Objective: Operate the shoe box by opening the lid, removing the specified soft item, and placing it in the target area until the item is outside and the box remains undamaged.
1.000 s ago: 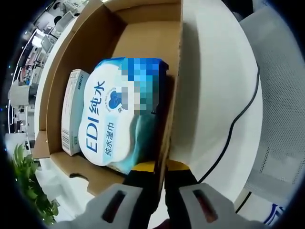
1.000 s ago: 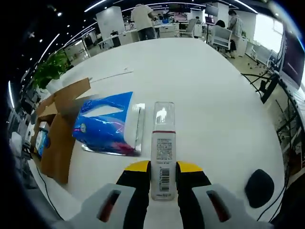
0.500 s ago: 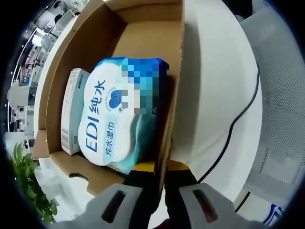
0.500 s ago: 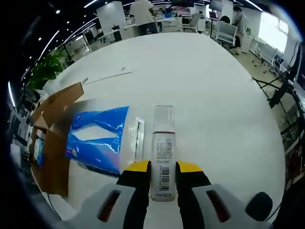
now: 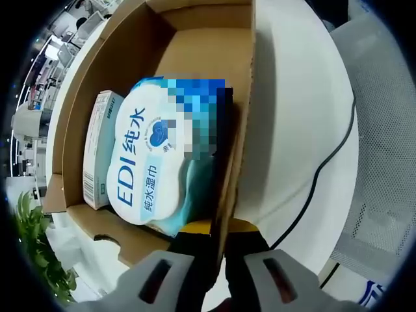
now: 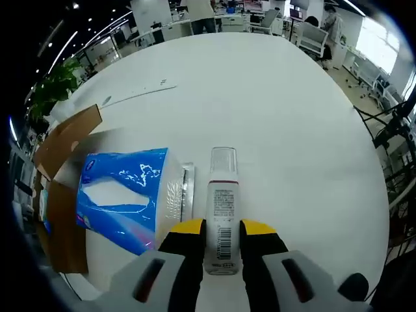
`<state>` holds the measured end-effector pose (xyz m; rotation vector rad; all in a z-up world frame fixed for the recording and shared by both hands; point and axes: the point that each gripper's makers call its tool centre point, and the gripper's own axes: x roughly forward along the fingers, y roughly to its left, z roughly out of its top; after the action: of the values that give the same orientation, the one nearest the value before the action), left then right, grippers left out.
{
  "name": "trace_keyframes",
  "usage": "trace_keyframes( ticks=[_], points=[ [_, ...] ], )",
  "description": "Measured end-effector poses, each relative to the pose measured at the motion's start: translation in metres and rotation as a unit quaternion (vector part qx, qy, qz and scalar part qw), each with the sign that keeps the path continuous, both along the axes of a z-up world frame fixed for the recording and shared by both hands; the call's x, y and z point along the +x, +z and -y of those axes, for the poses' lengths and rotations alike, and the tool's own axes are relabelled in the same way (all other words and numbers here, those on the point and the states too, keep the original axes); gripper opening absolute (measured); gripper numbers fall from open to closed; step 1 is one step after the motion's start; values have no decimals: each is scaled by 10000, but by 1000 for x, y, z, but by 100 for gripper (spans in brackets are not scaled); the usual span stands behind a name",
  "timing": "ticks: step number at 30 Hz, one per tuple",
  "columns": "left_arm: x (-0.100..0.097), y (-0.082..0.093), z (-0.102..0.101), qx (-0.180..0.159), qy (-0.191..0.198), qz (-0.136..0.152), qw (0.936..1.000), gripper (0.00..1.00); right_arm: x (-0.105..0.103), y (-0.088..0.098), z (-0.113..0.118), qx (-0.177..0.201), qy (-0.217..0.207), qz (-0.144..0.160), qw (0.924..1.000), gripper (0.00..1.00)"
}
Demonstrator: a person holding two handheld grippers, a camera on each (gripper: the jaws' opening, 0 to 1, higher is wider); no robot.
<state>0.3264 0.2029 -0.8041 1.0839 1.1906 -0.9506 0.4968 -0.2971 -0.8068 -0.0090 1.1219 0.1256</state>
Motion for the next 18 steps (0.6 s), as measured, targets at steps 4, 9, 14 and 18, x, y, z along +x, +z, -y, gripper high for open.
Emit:
trace_keyframes(
  ticks=[4,9,14,18],
  points=[
    [0,0,0,5,-5,2,10000,3,-1,-5,1,77,-11,-75,9999,18],
    [1,0,1,3,-8,-13,10000,3,1,-10,6,-1,44,-107,9999,18],
    [2,-1,8,8,2,-11,10000,3,5,-12,15,46,-147,-70,9999,21],
    [3,-1,10,10,6,-14,10000,3,6,-11,16,127,-189,-38,9997,23]
  ],
)
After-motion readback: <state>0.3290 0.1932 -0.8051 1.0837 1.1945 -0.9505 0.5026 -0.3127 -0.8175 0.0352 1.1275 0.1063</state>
